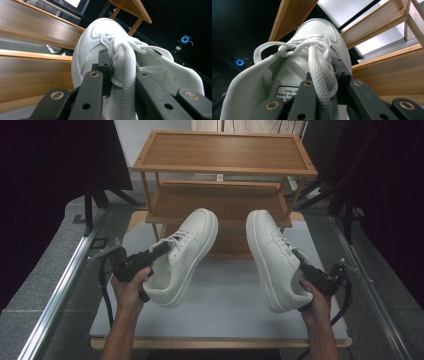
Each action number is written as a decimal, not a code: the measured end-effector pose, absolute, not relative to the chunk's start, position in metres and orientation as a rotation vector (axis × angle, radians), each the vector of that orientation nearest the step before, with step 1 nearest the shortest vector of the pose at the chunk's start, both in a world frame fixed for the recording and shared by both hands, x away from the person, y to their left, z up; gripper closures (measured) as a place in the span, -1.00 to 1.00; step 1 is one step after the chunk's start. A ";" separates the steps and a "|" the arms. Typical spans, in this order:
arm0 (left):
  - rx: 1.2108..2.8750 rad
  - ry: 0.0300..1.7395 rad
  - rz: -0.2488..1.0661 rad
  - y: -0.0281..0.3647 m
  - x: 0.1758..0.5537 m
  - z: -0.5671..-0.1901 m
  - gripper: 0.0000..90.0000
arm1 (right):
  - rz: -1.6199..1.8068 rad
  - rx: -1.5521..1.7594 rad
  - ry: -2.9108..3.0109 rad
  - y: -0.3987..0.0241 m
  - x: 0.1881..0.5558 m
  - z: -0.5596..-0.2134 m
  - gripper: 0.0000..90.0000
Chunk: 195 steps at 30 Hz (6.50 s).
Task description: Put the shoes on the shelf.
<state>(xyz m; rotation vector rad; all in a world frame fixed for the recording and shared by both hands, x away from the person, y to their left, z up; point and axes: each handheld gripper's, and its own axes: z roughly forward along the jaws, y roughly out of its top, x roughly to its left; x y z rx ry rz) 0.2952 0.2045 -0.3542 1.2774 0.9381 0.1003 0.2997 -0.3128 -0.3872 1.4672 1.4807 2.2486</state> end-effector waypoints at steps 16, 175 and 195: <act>1.243 0.941 0.096 0.192 0.317 -0.338 0.82 | 2.223 1.501 1.456 -0.296 0.318 -0.362 0.82; 1.524 0.929 0.293 0.117 0.372 -0.331 0.97 | 1.626 1.041 1.838 -0.171 0.368 -0.325 0.93; 1.508 0.864 0.207 0.121 0.384 -0.336 0.90 | 1.675 1.013 1.860 -0.178 0.373 -0.328 0.69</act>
